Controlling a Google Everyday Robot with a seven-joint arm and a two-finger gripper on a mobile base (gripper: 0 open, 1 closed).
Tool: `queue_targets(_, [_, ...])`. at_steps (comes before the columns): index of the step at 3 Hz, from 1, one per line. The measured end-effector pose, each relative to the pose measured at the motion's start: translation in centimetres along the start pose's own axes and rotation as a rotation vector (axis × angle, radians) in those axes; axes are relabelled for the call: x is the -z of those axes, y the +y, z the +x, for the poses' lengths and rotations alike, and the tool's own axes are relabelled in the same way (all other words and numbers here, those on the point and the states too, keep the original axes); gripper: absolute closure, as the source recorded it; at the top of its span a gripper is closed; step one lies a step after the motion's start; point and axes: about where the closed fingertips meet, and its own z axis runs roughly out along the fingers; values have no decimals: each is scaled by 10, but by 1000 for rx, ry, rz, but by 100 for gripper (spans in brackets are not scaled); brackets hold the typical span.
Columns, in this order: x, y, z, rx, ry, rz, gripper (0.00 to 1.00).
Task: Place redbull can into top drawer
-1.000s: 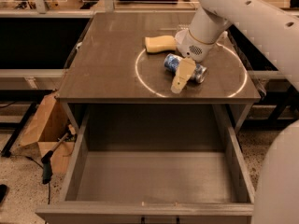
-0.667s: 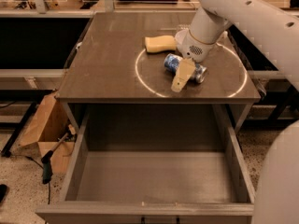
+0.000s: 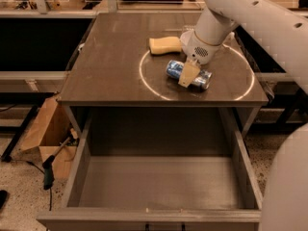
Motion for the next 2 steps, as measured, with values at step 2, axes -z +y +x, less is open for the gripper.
queue_targets(2, [2, 1, -3, 11, -6, 7, 100])
